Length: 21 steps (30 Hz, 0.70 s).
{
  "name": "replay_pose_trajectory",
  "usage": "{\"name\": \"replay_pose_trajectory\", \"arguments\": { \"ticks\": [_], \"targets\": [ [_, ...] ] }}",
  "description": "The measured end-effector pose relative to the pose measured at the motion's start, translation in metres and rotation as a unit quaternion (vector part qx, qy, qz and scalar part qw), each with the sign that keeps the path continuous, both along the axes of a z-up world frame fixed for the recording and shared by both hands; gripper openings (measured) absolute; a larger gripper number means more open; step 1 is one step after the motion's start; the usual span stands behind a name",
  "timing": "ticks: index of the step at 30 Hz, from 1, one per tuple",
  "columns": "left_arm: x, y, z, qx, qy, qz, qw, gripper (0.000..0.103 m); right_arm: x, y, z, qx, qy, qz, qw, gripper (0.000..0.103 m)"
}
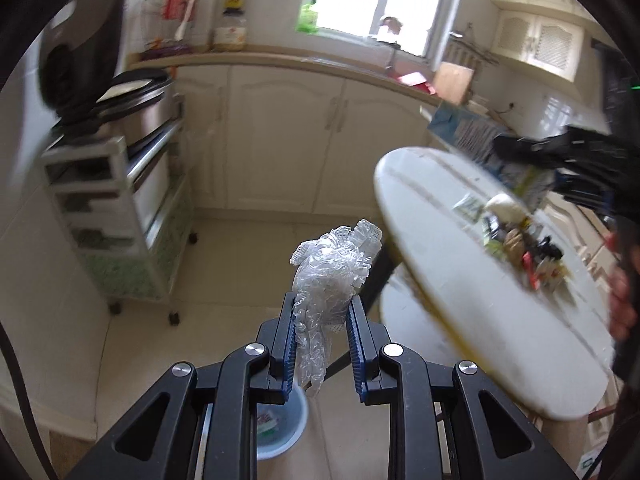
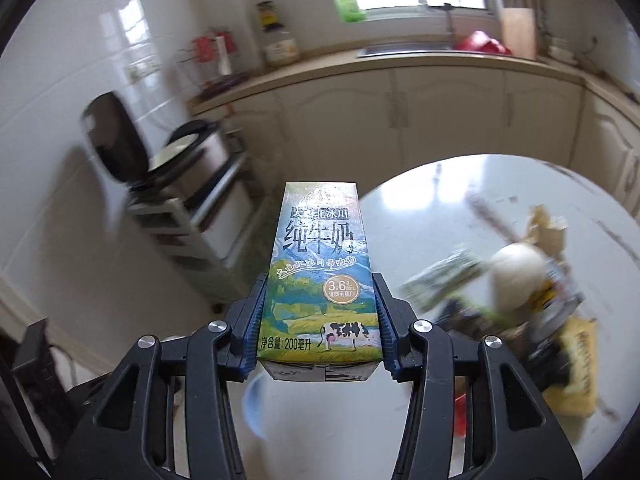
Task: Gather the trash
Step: 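Move both items over the blue bin and release them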
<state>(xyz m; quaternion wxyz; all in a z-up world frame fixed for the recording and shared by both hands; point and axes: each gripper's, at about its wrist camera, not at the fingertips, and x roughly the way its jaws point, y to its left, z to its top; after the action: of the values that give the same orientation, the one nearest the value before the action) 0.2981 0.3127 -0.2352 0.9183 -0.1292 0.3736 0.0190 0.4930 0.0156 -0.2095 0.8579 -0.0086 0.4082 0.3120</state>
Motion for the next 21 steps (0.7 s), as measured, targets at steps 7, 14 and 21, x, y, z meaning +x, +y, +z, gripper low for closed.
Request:
{"name": "replay_pose_trajectory", "arguments": {
  "ticks": [7, 14, 21],
  "targets": [
    [-0.031, 0.031, -0.038, 0.002, 0.071, 0.036, 0.9968, 0.02, -0.081, 0.08, -0.034, 0.013, 0.038, 0.094, 0.995, 0.045],
    [-0.02, 0.038, -0.062, -0.008, 0.104, 0.039, 0.9938, 0.024, -0.098, 0.125, -0.096, -0.047, 0.065, 0.107, 0.991, 0.045],
    [0.003, 0.037, -0.079, -0.037, 0.13, 0.055, 0.9893, 0.067, -0.091, 0.146, -0.133, -0.087, 0.063, 0.115, 0.988, 0.046]
  ]
}}
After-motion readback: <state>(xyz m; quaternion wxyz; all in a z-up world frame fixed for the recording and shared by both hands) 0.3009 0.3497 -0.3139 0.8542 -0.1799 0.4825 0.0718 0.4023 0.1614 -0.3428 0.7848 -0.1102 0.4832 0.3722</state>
